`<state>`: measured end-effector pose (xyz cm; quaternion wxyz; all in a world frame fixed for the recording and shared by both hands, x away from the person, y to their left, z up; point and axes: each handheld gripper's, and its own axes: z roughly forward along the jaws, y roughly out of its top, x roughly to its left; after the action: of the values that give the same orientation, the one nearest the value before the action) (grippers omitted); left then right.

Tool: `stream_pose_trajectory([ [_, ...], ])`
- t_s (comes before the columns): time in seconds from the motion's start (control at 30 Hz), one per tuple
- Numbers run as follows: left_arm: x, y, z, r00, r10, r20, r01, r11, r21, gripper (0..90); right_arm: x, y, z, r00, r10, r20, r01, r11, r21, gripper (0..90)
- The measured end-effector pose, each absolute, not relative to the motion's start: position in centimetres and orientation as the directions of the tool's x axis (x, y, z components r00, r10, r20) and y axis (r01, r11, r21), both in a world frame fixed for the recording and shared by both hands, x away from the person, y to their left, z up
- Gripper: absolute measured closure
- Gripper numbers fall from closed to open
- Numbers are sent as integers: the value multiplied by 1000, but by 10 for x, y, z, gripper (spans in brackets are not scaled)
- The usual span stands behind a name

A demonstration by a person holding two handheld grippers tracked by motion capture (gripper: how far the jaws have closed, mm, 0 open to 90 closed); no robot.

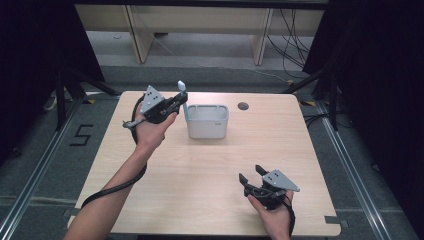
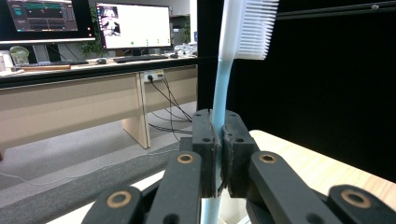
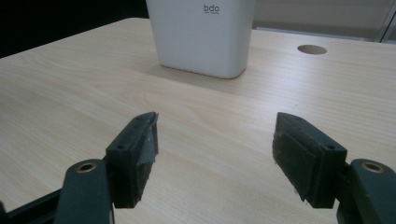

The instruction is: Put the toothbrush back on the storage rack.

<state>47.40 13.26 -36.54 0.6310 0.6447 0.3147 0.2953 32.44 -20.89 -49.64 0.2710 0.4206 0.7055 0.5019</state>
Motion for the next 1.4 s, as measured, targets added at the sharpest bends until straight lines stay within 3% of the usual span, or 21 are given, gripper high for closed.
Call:
stream_pose_trajectory([
  [0.13,476,132,-364,627,779,-11,28,-8,1000,850,321,-208,-496,-480,873,91,368,106,924,323],
  [0.27,479,131,-363,625,780,-7,25,-11,1000,850,324,-210,-496,-496,867,49,323,132,937,323],
  [1.4,508,125,-372,599,801,-8,33,-15,999,850,323,-210,-497,-496,867,57,332,129,934,323],
])
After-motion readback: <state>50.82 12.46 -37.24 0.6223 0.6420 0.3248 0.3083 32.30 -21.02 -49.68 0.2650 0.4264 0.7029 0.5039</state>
